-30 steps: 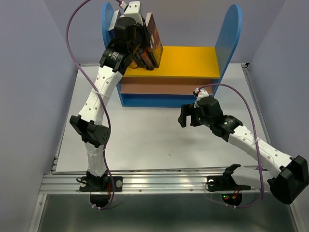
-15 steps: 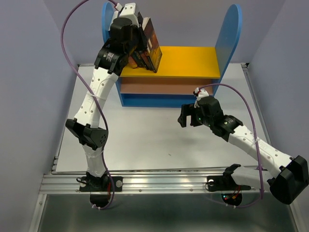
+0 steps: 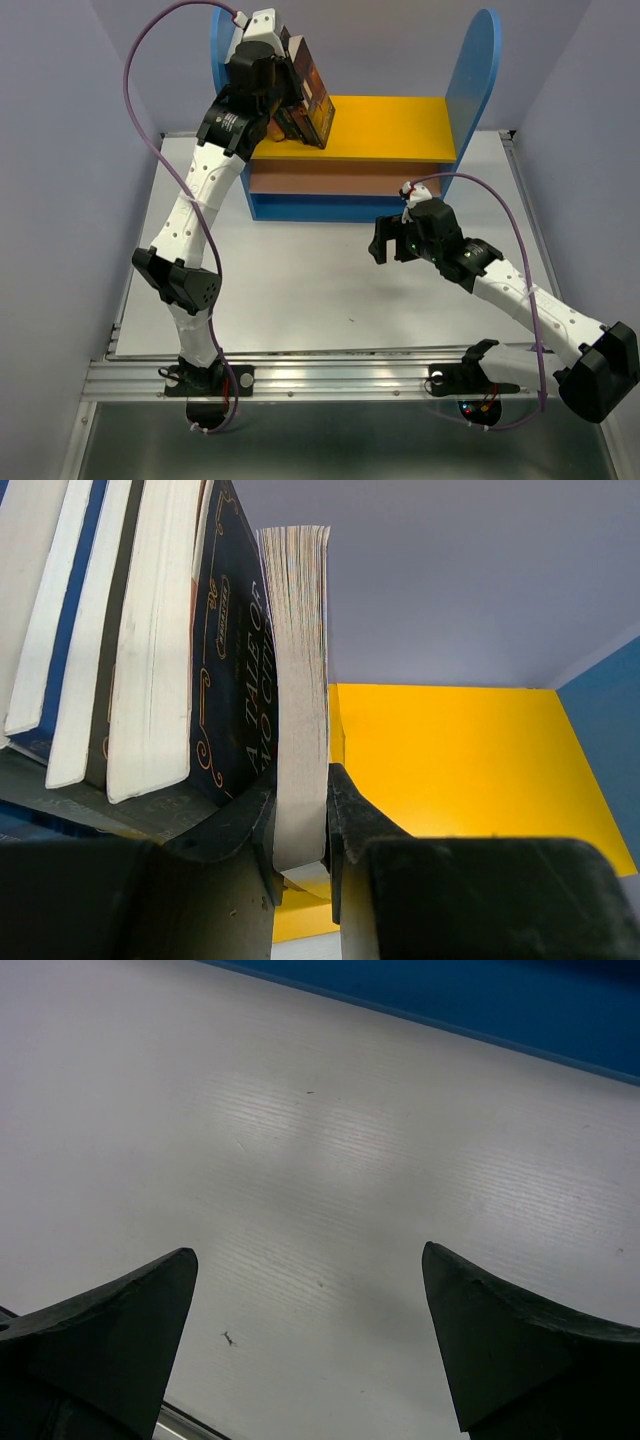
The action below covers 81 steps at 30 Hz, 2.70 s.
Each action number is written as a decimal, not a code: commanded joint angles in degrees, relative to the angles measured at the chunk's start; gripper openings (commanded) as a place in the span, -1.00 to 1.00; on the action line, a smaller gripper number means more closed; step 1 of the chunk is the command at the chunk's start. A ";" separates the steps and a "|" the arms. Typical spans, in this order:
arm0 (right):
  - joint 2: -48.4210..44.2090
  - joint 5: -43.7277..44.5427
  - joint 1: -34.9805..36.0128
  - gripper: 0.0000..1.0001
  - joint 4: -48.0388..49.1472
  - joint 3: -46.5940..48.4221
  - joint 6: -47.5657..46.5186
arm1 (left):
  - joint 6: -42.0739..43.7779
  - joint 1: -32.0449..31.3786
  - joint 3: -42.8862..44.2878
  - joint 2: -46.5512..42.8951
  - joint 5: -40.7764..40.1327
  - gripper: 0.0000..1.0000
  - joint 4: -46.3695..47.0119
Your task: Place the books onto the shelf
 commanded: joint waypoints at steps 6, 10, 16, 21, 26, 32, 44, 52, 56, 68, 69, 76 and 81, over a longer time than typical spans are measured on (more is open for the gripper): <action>-0.90 -0.60 -0.40 1.00 2.05 2.87 -1.27 | 2.34 0.31 -1.34 -2.44 -6.63 -0.12 1.67; -0.64 -0.96 -0.40 1.00 2.05 2.87 -1.27 | 2.69 -0.39 -1.16 -3.23 -6.36 0.22 2.11; -0.46 -1.13 -0.40 1.00 2.23 2.69 -1.19 | 3.83 -1.36 -0.99 -3.85 -5.84 0.27 1.76; -0.38 -2.62 -0.40 1.00 2.49 2.61 -0.93 | 3.84 -2.59 -1.08 -5.69 -8.47 0.61 1.58; -0.73 -3.59 -0.40 1.00 2.93 2.52 -0.66 | 4.54 -3.11 -1.08 -7.71 -12.24 0.74 1.23; -1.43 -6.14 -0.40 1.00 3.37 2.17 -0.22 | 5.06 -3.12 0.07 -8.15 -15.68 0.98 -0.53; -4.50 -4.92 -0.40 1.00 3.55 0.68 -0.13 | 8.22 -9.34 -11.43 -15.35 -7.15 0.98 4.12; -9.25 -0.96 -0.40 1.00 2.06 -2.23 1.36 | 8.41 -19.81 -17.07 -14.49 -4.72 0.98 7.11; -11.01 1.76 -0.40 1.00 0.21 -2.40 2.24 | 7.09 -20.08 -11.55 -6.86 -6.27 0.98 4.22; -12.24 6.34 -0.40 1.00 -1.55 -2.58 3.12 | 7.00 -20.08 2.97 8.81 -13.56 -0.34 -2.29; -12.15 6.51 -0.40 1.00 -1.55 -2.58 3.03 | 6.91 -19.99 2.88 9.42 -14.44 -0.47 -2.29; -11.54 7.39 -0.40 1.00 -1.82 -2.58 2.77 | 6.21 -17.80 3.23 11.97 -19.90 -0.72 -3.34; -11.27 8.18 -0.40 1.00 -1.90 -2.67 2.77 | 5.77 -15.34 2.53 12.24 -19.46 -0.86 -4.57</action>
